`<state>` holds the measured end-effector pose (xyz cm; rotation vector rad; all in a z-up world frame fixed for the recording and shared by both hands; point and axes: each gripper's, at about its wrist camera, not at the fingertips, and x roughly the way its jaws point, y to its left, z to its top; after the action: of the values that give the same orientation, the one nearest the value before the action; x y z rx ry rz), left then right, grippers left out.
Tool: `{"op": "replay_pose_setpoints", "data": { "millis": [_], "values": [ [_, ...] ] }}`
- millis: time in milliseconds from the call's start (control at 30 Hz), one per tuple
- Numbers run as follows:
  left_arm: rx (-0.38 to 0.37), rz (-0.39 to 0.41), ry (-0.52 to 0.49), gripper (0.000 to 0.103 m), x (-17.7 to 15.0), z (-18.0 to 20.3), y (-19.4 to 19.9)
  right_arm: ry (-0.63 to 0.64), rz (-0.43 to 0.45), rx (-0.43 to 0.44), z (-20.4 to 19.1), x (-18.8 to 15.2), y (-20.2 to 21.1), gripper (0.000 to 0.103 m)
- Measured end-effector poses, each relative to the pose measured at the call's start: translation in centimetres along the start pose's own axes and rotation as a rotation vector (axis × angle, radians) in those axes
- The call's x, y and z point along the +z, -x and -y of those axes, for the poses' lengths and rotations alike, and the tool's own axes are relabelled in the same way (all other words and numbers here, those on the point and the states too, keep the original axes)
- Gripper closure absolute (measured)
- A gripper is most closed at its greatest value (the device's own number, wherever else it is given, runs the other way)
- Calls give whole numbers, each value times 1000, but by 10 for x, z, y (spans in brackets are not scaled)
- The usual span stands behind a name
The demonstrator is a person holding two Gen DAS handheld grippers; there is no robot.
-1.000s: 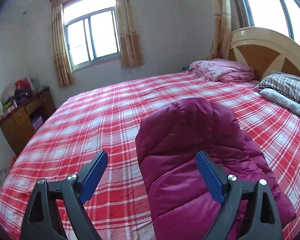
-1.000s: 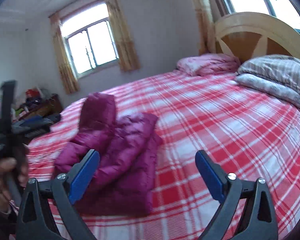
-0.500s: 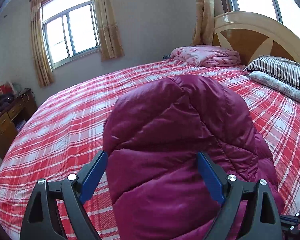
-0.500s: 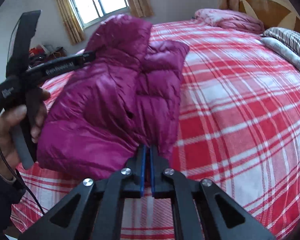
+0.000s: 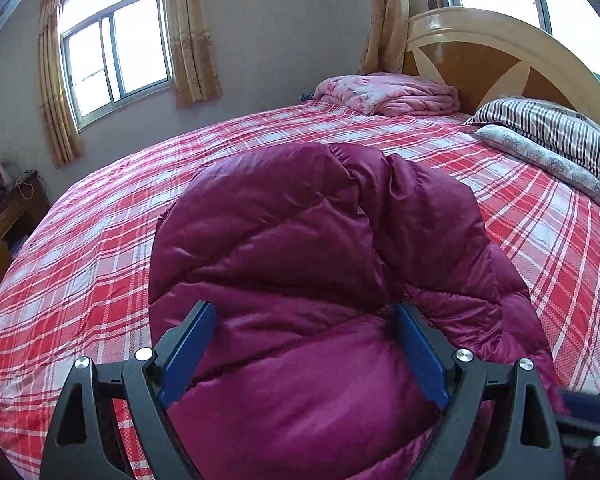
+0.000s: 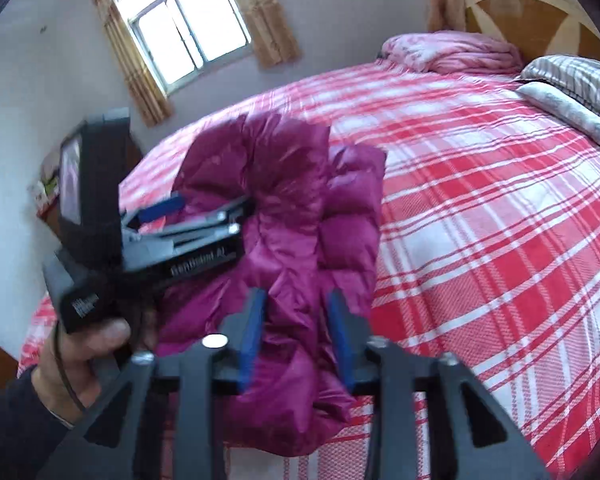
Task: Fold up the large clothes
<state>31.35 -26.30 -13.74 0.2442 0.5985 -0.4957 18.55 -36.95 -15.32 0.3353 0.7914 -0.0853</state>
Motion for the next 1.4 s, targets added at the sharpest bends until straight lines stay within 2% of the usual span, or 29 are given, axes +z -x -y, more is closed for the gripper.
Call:
{"op": "replay_pose_setpoints", "data": {
  "millis": [100,167,233,267,300,333,367,400,533,633,667,833,900,1033,1100,1400],
  "values": [
    [9,53,64,13,2,-27,19,47,-58,-77,-3,-16,-12,86],
    [61,79,56,13,2,-40,24,74,-70,-119,-7,-19,-10,86],
    [102,67,52,13,1,-54,20,92,-69,-160,-14,-18,2,86],
    [115,49,67,13,0,-61,16,92,-44,-187,-20,-14,11,79],
    [120,35,93,13,-1,-70,13,88,-8,-204,-24,-9,18,60],
    [118,26,125,13,-2,-76,11,78,37,-199,-31,-1,28,49],
    [110,22,158,13,-2,-81,10,63,97,-185,-39,9,38,33],
    [109,20,175,13,0,-82,9,58,140,-179,-47,19,44,31],
    [160,20,169,13,7,-74,7,21,206,-117,-68,64,35,31],
    [182,14,175,12,12,-73,4,-42,212,-76,-62,86,8,32],
    [183,8,183,12,14,-72,1,-47,206,-96,-56,88,-1,32],
    [180,-53,145,12,13,-58,-25,-147,114,-149,-12,72,-43,35],
    [166,-78,139,12,10,-50,-36,-167,123,-134,1,59,-45,34],
    [210,-101,101,7,6,-36,-51,-129,153,-155,4,52,-46,33],
    [208,-119,109,5,3,-36,-58,-143,149,-144,8,51,-48,33],
    [114,-190,204,1,-6,-52,-75,-182,121,-116,26,52,-67,33]
  ]
}}
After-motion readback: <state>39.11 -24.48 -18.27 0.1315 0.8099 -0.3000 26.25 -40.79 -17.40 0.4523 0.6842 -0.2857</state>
